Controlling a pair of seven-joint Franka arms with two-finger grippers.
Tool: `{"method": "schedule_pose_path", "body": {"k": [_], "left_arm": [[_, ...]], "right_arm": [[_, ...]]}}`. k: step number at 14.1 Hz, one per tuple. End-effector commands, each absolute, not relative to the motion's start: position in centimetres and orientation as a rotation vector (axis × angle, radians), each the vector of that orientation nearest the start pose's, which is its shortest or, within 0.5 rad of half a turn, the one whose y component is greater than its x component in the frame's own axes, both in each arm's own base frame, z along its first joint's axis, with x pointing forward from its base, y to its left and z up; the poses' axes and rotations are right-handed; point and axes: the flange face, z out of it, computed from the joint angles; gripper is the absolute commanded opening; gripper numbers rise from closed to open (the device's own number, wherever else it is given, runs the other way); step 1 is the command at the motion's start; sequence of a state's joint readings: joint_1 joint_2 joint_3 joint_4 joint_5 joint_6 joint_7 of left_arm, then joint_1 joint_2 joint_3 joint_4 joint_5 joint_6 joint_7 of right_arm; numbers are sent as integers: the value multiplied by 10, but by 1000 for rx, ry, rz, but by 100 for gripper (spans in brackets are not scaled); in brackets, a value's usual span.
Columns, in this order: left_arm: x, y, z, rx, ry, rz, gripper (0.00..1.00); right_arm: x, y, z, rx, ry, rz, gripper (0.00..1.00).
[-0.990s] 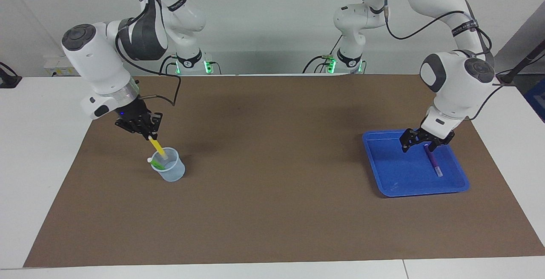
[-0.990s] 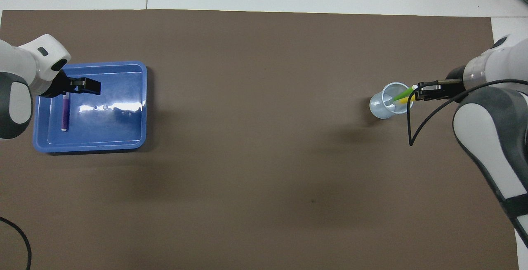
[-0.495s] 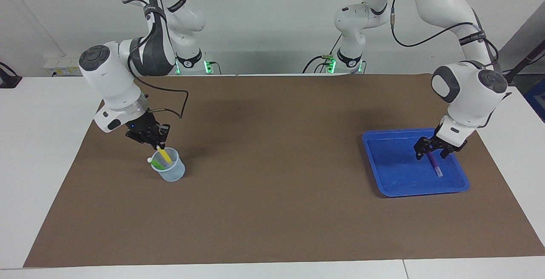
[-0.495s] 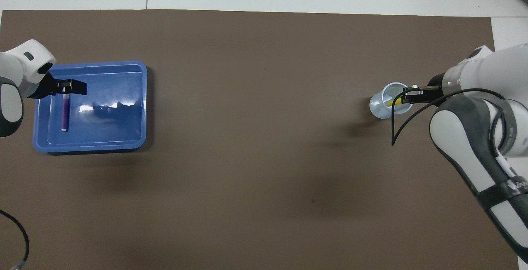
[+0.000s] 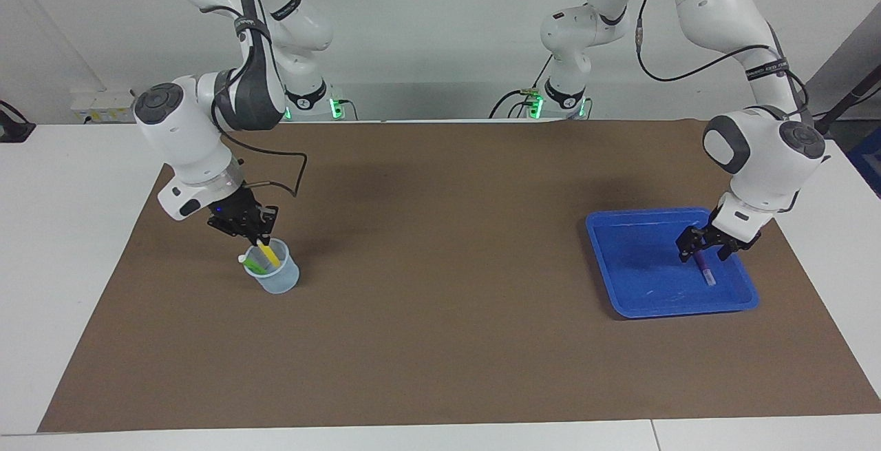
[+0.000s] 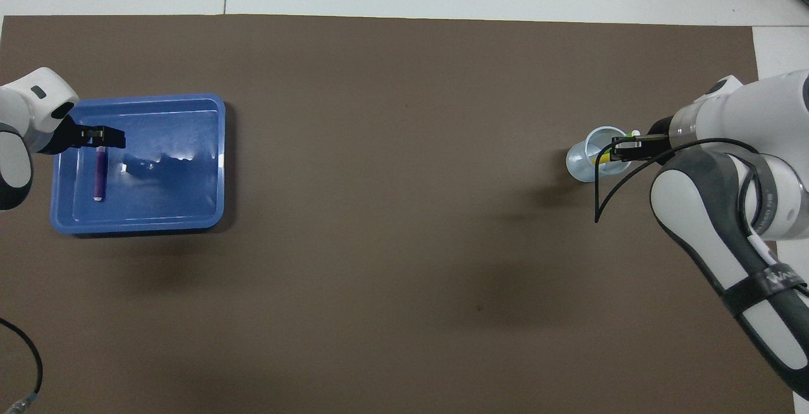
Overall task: Transfer and insert pens with both arms
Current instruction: 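Release the yellow pen in the cup while the left gripper reaches the purple pen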
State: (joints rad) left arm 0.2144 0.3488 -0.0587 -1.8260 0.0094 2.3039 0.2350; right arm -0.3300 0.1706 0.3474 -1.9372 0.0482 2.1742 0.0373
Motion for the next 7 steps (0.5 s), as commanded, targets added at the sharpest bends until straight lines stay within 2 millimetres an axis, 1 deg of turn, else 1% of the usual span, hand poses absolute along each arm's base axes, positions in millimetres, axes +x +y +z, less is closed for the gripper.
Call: {"method": "schedule_pose_path", "body": {"k": [1, 3, 4, 5, 7], "left_arm": [[646, 121, 343, -3092, 181, -251, 81], [644, 124, 342, -3094, 179, -244, 81], [643, 126, 339, -3095, 177, -237, 81], [642, 125, 336, -3095, 179, -237, 81], [642, 125, 334, -3089, 215, -243, 80]], "right_arm": [[603, 5, 412, -3055, 129, -134, 100], [604, 6, 418, -3054, 165, -130, 100], [603, 8, 425, -3056, 164, -122, 100], [603, 10, 434, -3059, 172, -100, 100], [600, 13, 460, -3061, 218, -71, 100]]}}
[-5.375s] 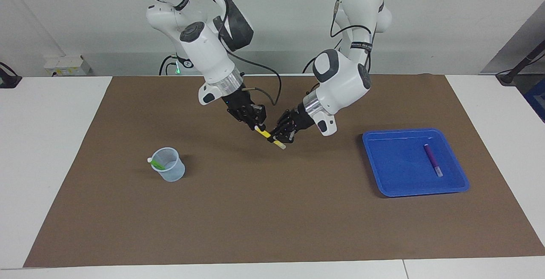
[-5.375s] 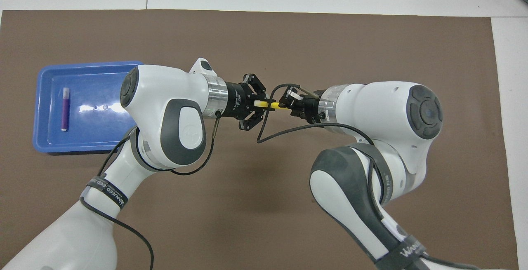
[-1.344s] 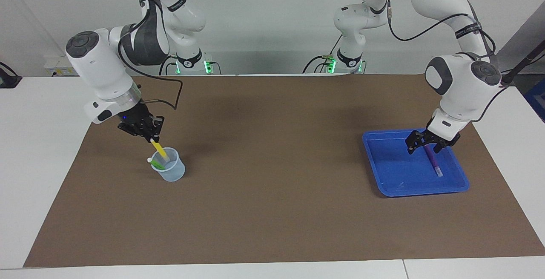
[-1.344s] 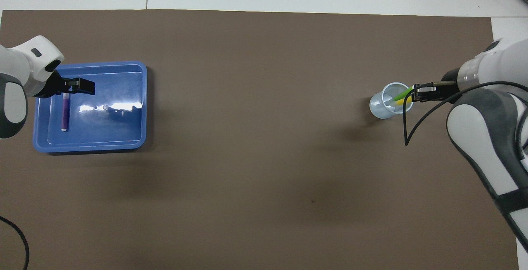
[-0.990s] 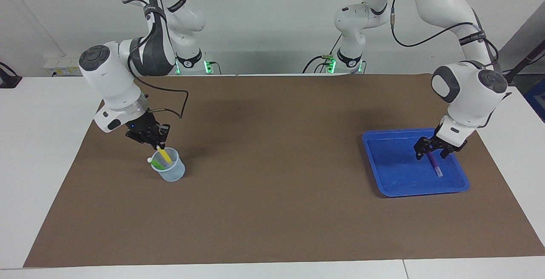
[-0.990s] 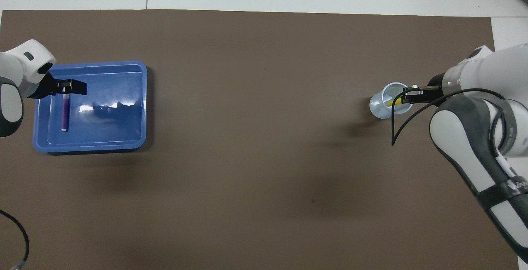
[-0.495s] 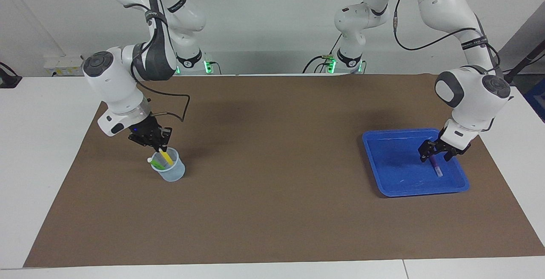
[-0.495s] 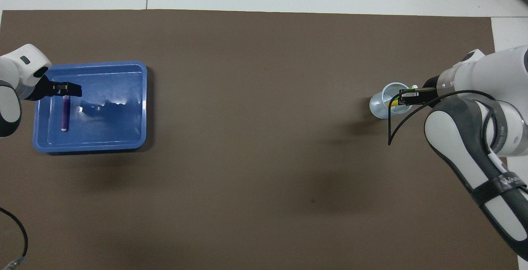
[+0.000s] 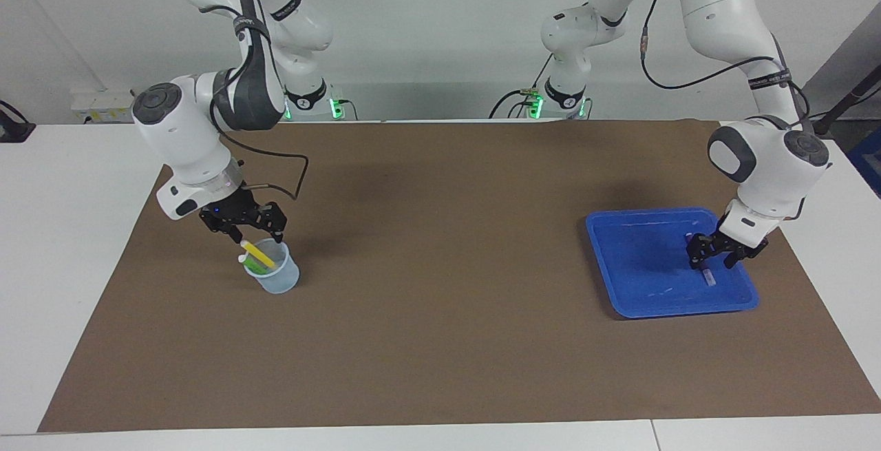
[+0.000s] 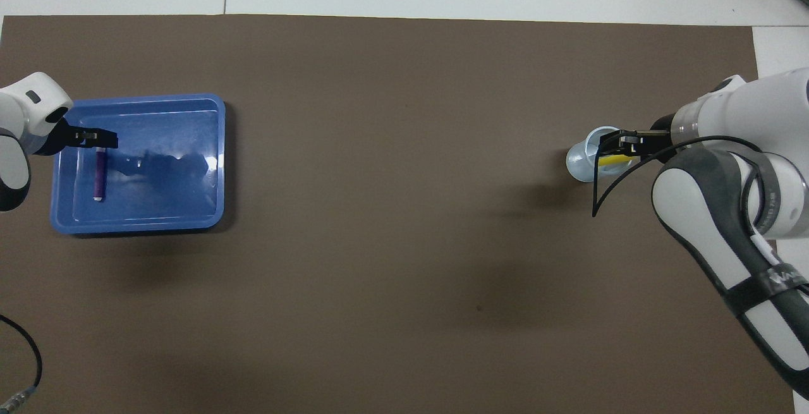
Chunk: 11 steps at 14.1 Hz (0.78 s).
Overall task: Transfer and insert pens with both arms
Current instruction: 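Release the yellow pen in the cup while the left gripper reaches the purple pen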
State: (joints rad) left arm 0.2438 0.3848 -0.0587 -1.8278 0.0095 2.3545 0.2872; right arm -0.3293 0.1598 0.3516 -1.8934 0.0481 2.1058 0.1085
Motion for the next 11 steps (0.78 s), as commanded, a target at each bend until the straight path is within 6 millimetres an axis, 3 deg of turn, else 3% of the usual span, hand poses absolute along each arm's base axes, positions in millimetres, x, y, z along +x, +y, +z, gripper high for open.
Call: {"method": "schedule_pose_path", "body": {"k": [1, 5, 9, 11], "left_arm": [[642, 127, 334, -3087, 224, -247, 80], [635, 133, 326, -3091, 225, -224, 77], [625, 137, 314, -3092, 225, -214, 74], [622, 148, 314, -3085, 259, -215, 73]], "right_arm": [[596, 18, 475, -3059, 230, -72, 100], [576, 40, 524, -3076, 188, -99, 100], [569, 74, 558, -3021, 198, -62, 100], [561, 85, 568, -3030, 189, -54, 100]]}}
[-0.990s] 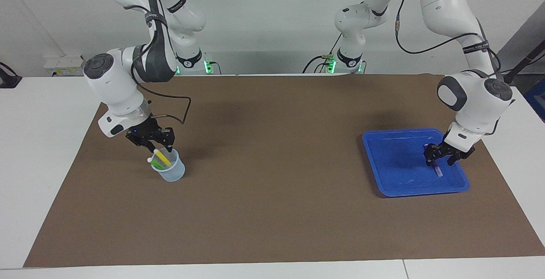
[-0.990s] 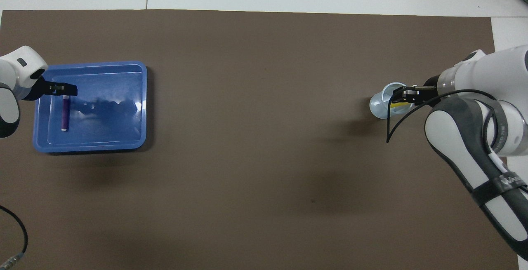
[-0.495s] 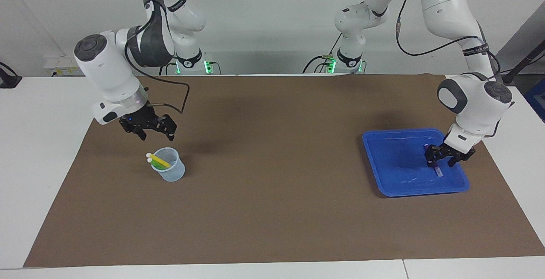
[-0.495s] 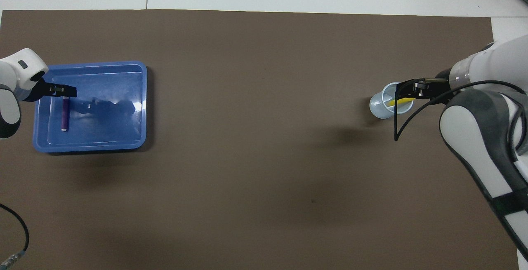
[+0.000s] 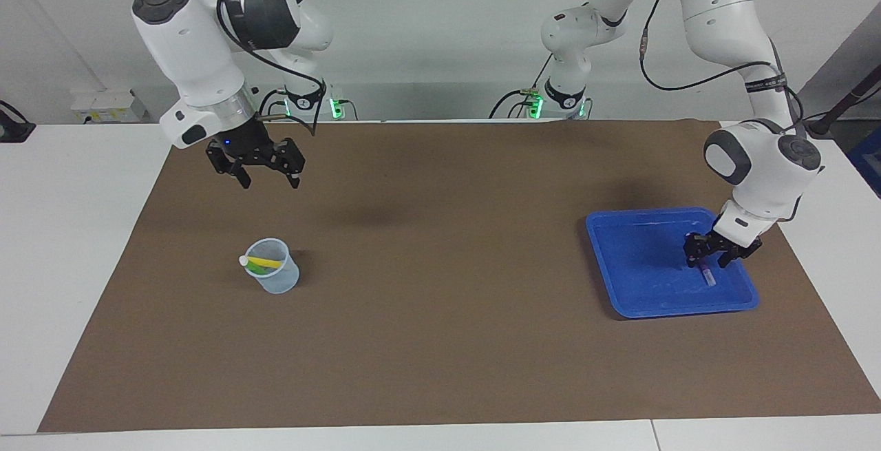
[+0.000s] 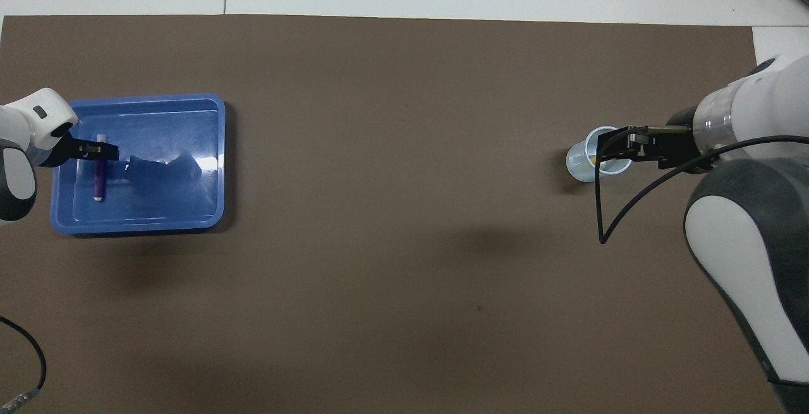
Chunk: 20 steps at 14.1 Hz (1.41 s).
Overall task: Transfer and insert pens with both arms
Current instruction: 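Release the yellow pen in the cup while the left gripper reaches the purple pen, then grasp the purple pen in the tray with the left gripper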
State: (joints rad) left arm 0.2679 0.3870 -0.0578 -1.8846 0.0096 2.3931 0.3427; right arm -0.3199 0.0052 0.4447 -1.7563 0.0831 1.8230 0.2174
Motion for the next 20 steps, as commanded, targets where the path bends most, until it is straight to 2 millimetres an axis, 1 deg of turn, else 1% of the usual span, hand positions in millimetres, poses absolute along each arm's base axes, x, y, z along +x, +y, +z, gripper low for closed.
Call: {"method": "schedule_pose_path", "body": {"k": [1, 3, 4, 5, 6, 7, 8, 10, 12, 14, 15, 16, 18, 19, 20], "left_arm": [[622, 148, 312, -3083, 269, -217, 71], [621, 148, 310, -3083, 269, -217, 70], [622, 147, 311, -3082, 272, -219, 67], [621, 146, 309, -3084, 274, -215, 63], [620, 145, 308, -3084, 277, -213, 62], [619, 144, 306, -3085, 279, -208, 61], [620, 143, 306, -3085, 282, -208, 59], [619, 144, 306, -3085, 279, -208, 58], [618, 145, 305, -3087, 275, -204, 53], [616, 146, 303, -3089, 270, -195, 44], [615, 146, 303, -3090, 273, -192, 37], [614, 146, 302, -3090, 271, -190, 33], [614, 147, 302, -3092, 271, -183, 21], [615, 146, 303, -3092, 273, -183, 8], [616, 144, 304, -3092, 278, -184, 0]], "right_arm": [[559, 87, 568, -3032, 184, -49, 100], [557, 87, 566, -3036, 185, -40, 100], [554, 87, 563, -3041, 185, -17, 100], [552, 89, 562, -3041, 189, 3, 100], [550, 91, 557, -3038, 224, 13, 100], [547, 105, 555, -3009, 249, 15, 100], [547, 108, 554, -2982, 268, 13, 100], [548, 109, 552, -2975, 270, -5, 100], [549, 109, 552, -2975, 273, -5, 100], [549, 109, 551, -2975, 273, -5, 100], [548, 109, 551, -2975, 271, -5, 100], [549, 108, 551, -2975, 275, -5, 100], [549, 105, 551, -2974, 280, -6, 100], [549, 104, 551, -2974, 282, -6, 100], [549, 105, 551, -2974, 280, -6, 100]]}}
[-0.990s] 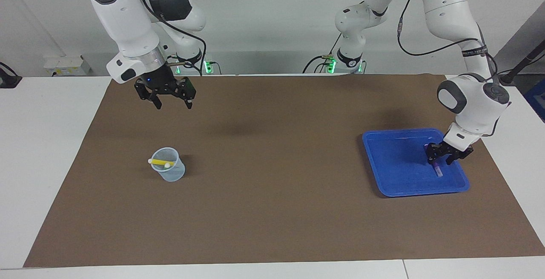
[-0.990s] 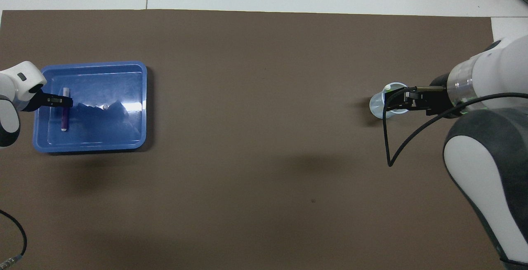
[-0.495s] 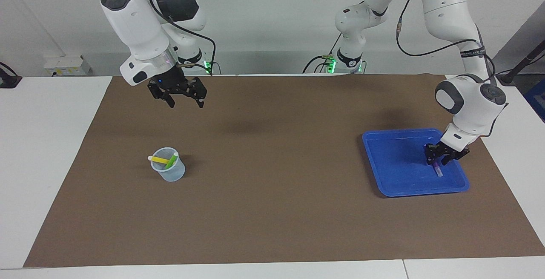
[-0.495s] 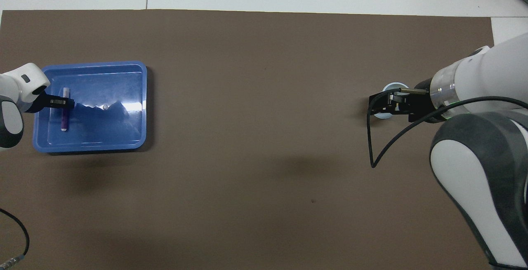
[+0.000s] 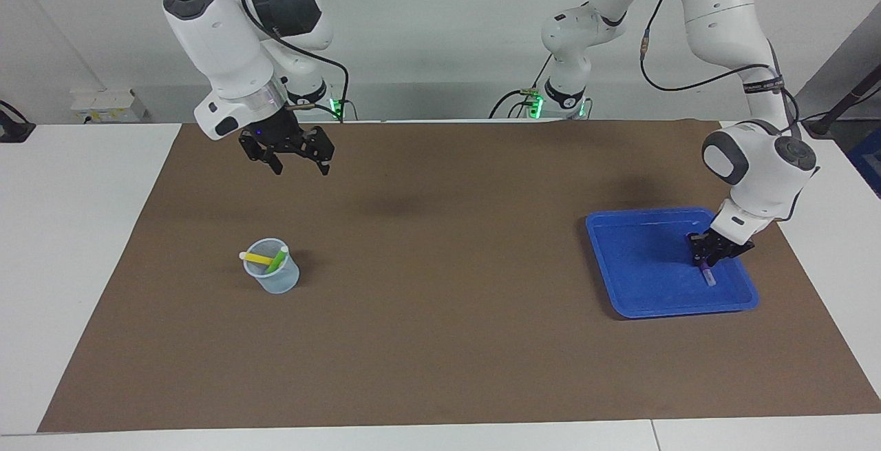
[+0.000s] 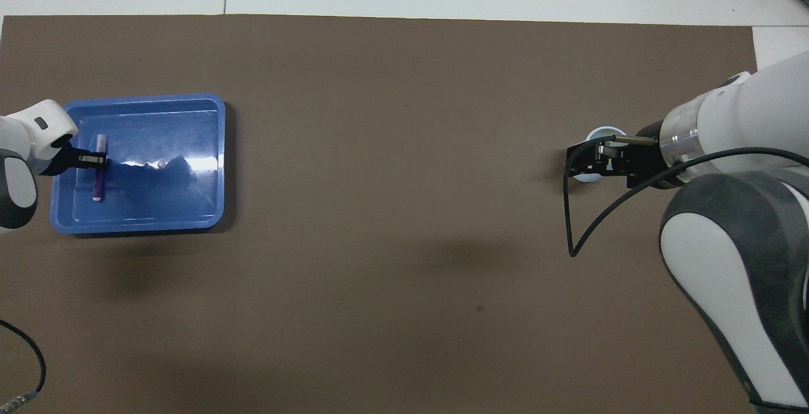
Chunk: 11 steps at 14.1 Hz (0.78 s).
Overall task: Transfer and insert pens with both arms
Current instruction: 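Grasp the purple pen in the tray with the left gripper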
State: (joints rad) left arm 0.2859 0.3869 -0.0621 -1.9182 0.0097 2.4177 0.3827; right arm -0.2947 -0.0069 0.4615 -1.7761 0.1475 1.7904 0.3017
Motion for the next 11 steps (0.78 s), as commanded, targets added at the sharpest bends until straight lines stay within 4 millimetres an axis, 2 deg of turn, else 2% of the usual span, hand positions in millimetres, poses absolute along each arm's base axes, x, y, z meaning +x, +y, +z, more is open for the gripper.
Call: {"method": "schedule_pose_path", "body": {"k": [1, 4, 6, 8, 10, 11], "left_arm": [[619, 142, 307, -3092, 278, -189, 0], [630, 134, 320, -3112, 266, -176, 0], [632, 112, 323, -3167, 162, -141, 0], [633, 101, 330, -3179, 162, -122, 0], [645, 73, 350, -3214, 191, -123, 0], [648, 67, 360, -3263, 150, -96, 0]], "right_arm": [[549, 105, 551, -2974, 280, -6, 100], [549, 104, 551, -2974, 280, -6, 100], [549, 105, 551, -2974, 280, -6, 100], [549, 104, 551, -2974, 282, -4, 100], [549, 105, 551, -2974, 280, -6, 100], [549, 104, 551, -2974, 282, -6, 100]]}}
